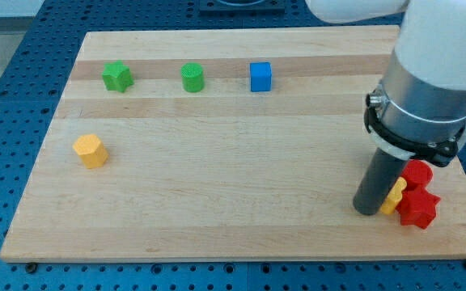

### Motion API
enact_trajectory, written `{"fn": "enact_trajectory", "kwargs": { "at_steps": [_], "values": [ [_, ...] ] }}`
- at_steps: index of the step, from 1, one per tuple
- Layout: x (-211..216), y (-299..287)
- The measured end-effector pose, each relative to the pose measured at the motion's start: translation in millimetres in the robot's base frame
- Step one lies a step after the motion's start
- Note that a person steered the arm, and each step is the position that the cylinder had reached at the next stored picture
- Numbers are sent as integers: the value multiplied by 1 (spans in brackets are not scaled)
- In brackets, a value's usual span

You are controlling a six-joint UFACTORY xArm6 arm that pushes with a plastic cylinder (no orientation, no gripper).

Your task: Move the yellow hexagon to the left of the blue triangle

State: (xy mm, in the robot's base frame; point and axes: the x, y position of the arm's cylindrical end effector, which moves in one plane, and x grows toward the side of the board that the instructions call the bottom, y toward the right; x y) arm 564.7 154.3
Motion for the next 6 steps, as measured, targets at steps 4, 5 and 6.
{"fn": "enact_trajectory", "kwargs": {
  "at_steps": [4,5,6],
  "values": [
    [-40,-223],
    [-27,-271],
    [-56,-347]
  ]
}}
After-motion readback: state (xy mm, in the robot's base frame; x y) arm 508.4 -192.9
